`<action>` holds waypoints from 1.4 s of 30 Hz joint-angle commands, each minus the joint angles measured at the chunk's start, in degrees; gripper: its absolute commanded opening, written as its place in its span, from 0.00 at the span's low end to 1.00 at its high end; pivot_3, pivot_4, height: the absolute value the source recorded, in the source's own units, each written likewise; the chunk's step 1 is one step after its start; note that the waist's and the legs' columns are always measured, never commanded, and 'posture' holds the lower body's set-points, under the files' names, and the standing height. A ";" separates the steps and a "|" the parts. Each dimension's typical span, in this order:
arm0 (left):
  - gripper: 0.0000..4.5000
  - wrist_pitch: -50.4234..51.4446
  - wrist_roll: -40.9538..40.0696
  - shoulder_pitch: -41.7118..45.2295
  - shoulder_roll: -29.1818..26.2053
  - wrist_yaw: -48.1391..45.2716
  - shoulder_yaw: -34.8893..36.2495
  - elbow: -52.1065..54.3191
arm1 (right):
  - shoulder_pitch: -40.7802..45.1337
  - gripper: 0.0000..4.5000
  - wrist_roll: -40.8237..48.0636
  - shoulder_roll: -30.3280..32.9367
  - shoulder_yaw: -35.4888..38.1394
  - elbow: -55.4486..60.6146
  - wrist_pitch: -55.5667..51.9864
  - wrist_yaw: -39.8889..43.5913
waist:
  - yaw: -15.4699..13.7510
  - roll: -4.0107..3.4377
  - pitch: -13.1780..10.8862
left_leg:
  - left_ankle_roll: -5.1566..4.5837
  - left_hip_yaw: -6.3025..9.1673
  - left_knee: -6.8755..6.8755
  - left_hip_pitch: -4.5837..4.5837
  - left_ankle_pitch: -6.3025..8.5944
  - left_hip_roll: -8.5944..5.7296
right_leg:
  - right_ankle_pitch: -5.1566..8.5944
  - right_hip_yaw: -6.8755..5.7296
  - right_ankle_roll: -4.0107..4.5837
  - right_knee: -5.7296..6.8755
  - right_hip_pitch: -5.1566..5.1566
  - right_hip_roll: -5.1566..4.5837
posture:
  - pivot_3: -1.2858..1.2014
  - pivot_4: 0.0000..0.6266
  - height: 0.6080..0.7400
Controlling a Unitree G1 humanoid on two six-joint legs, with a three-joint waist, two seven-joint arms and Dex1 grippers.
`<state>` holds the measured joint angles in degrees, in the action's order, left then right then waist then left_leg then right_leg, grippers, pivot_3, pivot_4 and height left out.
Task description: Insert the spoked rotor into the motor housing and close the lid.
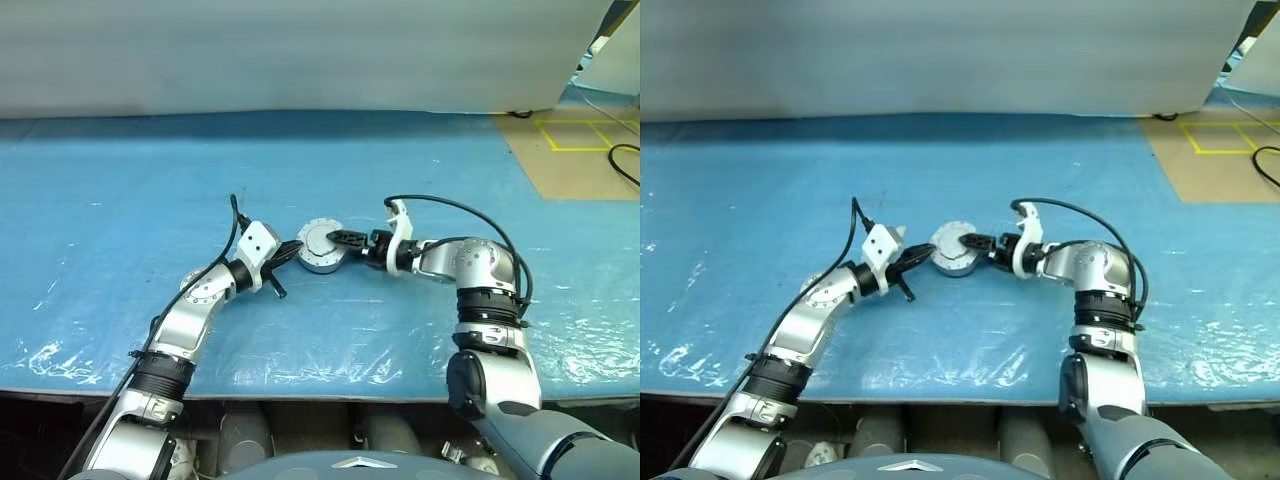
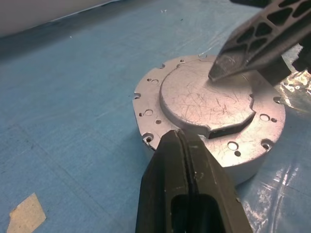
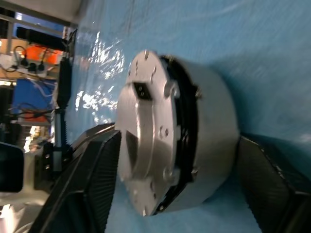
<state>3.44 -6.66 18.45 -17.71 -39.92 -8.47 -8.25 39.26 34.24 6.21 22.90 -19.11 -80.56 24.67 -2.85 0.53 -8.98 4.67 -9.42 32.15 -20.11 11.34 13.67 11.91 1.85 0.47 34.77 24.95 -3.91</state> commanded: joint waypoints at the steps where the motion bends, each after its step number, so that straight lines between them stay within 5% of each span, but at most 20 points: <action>1: 0.00 0.01 0.31 -0.02 -0.33 0.03 0.16 -0.58 | 1.34 0.55 3.65 -2.88 4.11 -0.19 -5.93 -2.04 | 0.19 0.00 0.00 | 0.00 -0.01 -0.01 0.01 0.00 0.00 | 0.00 0.01 0.00 -0.01 0.00 0.00 | 0.52 0.24 1.00; 7: 0.00 -0.28 0.58 -0.10 -0.27 0.38 0.75 -0.76 | 1.13 0.27 4.10 -4.50 5.75 1.14 -7.90 -4.02 | 0.39 -0.04 0.00 | 0.01 -0.01 -0.05 0.05 0.00 0.03 | 0.00 0.01 0.00 0.01 0.01 0.03 | 0.52 0.24 1.00; 16: 0.00 -0.10 -1.29 0.20 1.06 1.78 2.75 -0.62 | 0.56 0.26 3.64 -4.54 5.63 1.46 -6.93 -4.75 | 0.41 -0.05 -0.01 | 0.01 -0.01 -0.07 0.07 0.00 0.03 | 0.00 0.02 0.00 0.01 0.02 0.03 | 0.52 0.24 1.00; 27: 0.00 10.73 -19.64 -0.65 4.23 7.17 19.27 5.95 | 0.53 0.26 6.23 -6.35 7.06 3.36 0.41 -3.69 | 0.45 -0.07 -0.05 | 0.02 -0.02 -0.18 -0.12 0.00 0.04 | 0.00 0.03 0.01 -0.08 0.21 0.09 | 0.52 0.24 1.00; 33: 0.00 18.49 -26.18 -6.88 4.02 5.74 20.35 10.60 | 3.35 0.26 11.26 -8.86 13.36 2.60 4.79 -5.38 | 0.10 -0.10 -0.13 | 0.02 -0.03 -0.32 -0.33 0.00 0.02 | 0.00 -0.05 0.00 -0.16 0.36 0.07 | 0.52 0.24 1.00; 36: 0.13 21.74 -30.27 -8.22 5.90 6.15 20.30 12.68 | 3.99 0.26 13.20 -9.79 13.91 2.90 5.63 -5.79 | 0.03 -0.13 -0.28 | 0.02 -0.02 -0.32 -0.55 -0.01 0.04 | -0.04 -0.13 -0.07 -0.15 0.52 0.08 | 0.52 0.24 1.00; 42: 0.59 23.86 -35.05 -7.17 9.50 8.54 21.47 13.95 | 3.77 0.26 15.74 -10.49 13.88 3.16 6.73 -7.50 | -0.01 -0.15 -0.31 | 0.02 -0.01 -0.32 -0.58 -0.01 0.05 | -0.06 -0.13 -0.09 -0.14 0.55 0.07 | 0.52 0.24 1.00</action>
<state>26.88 -39.06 10.69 -8.76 -31.97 11.74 3.11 41.57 45.62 -4.03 36.12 -18.17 -74.48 16.45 -2.85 0.38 -9.29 4.69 -9.43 31.83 -20.69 11.33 13.71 11.85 1.71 0.37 34.63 25.50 -3.85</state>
